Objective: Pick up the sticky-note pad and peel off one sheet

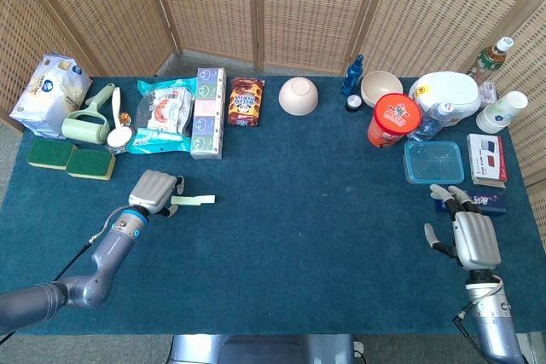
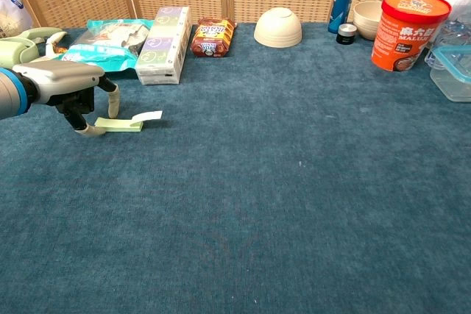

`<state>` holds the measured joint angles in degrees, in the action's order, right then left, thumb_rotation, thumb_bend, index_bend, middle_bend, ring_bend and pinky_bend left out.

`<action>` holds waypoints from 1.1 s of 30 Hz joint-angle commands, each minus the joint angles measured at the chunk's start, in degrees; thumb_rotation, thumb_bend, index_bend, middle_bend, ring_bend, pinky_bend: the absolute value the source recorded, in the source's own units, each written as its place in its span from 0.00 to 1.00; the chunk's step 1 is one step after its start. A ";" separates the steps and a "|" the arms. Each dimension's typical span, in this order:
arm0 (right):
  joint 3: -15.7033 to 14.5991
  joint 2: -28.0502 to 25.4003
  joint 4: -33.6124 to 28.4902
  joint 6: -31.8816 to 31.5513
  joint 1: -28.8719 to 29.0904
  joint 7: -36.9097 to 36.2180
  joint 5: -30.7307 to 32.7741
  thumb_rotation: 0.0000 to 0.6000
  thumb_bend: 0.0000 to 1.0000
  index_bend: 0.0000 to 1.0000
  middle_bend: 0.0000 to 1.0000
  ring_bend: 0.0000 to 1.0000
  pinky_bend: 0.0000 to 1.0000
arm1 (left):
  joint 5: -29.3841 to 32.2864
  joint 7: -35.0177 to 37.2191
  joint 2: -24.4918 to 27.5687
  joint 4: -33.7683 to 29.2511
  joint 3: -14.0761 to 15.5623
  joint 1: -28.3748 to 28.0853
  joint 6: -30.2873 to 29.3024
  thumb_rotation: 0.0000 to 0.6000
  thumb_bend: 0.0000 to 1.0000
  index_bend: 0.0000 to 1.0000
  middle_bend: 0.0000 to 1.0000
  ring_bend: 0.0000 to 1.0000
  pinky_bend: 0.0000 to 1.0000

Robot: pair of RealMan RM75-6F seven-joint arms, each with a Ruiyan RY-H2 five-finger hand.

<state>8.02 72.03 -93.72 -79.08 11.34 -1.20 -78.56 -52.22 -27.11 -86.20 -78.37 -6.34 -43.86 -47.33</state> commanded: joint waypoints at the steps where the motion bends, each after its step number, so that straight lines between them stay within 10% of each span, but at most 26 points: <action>1: -0.02 -0.06 0.02 -0.15 -0.13 -0.10 -0.01 1.00 0.42 0.16 0.31 0.14 0.25 | 0.24 -0.05 -0.06 0.07 0.03 -0.18 -0.05 1.00 0.27 0.43 1.00 1.00 1.00; 33: -0.17 -0.16 1.00 -0.54 -1.44 -1.68 0.62 1.00 0.42 0.15 0.31 0.14 0.25 | 3.51 -1.77 -0.04 -0.02 0.68 -1.89 -0.67 1.00 0.27 0.46 1.00 1.00 1.00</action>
<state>7.86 71.86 -92.72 -79.63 9.91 -2.88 -77.95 -48.72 -28.87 -86.26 -78.38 -5.67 -45.74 -48.00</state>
